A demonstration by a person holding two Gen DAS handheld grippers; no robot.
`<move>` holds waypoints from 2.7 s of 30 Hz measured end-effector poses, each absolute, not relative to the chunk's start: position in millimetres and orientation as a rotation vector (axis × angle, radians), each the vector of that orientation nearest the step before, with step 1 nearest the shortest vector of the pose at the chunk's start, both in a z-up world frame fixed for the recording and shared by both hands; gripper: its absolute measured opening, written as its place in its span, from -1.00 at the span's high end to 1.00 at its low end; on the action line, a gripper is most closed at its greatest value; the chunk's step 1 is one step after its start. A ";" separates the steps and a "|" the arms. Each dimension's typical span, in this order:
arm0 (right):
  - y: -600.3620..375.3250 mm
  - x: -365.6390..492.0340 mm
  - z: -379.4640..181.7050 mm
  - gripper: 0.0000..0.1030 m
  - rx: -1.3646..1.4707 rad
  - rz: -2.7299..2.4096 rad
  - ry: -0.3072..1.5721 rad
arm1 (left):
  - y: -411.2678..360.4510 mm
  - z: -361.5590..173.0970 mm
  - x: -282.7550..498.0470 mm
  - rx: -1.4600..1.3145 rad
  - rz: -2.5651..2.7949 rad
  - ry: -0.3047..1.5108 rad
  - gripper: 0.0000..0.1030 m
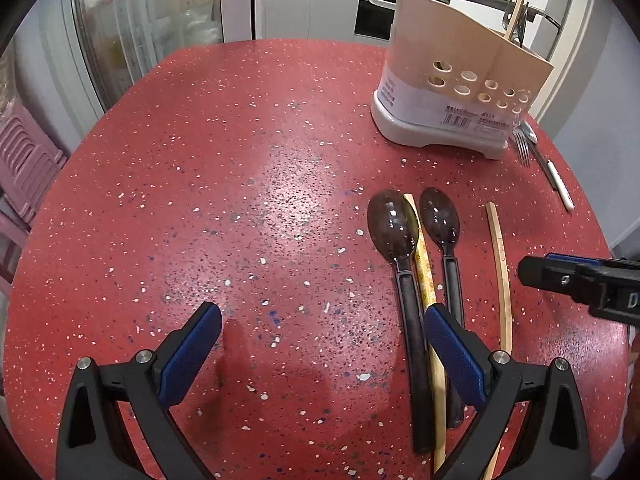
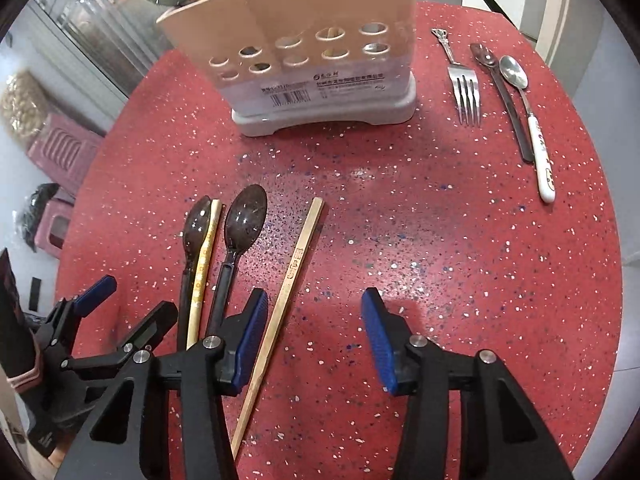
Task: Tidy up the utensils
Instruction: 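Grasp a wooden chopstick with the right tool while the left tool grasps a dark spoon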
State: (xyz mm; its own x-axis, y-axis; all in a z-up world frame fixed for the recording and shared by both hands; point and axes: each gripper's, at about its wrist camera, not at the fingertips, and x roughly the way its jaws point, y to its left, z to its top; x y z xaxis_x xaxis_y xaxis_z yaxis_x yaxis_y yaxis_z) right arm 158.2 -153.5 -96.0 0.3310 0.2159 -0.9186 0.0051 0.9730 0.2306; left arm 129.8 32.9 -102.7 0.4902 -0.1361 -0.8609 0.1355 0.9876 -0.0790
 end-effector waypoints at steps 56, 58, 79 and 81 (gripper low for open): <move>-110.4 165.1 -105.8 0.87 -0.034 0.080 1.327 | -16.3 -99.9 139.9 0.129 -0.208 1.134 -0.67; -116.5 159.4 -106.5 0.88 -0.035 0.114 1.311 | -20.9 -100.0 140.2 0.140 -0.224 1.144 -0.56; -190.0 102.8 -62.1 0.88 0.171 0.392 1.049 | -12.1 -56.6 96.2 0.035 -0.289 0.953 0.30; -196.0 105.0 -52.6 0.88 0.196 0.406 1.013 | -7.1 -44.7 96.3 0.005 -0.287 0.918 0.30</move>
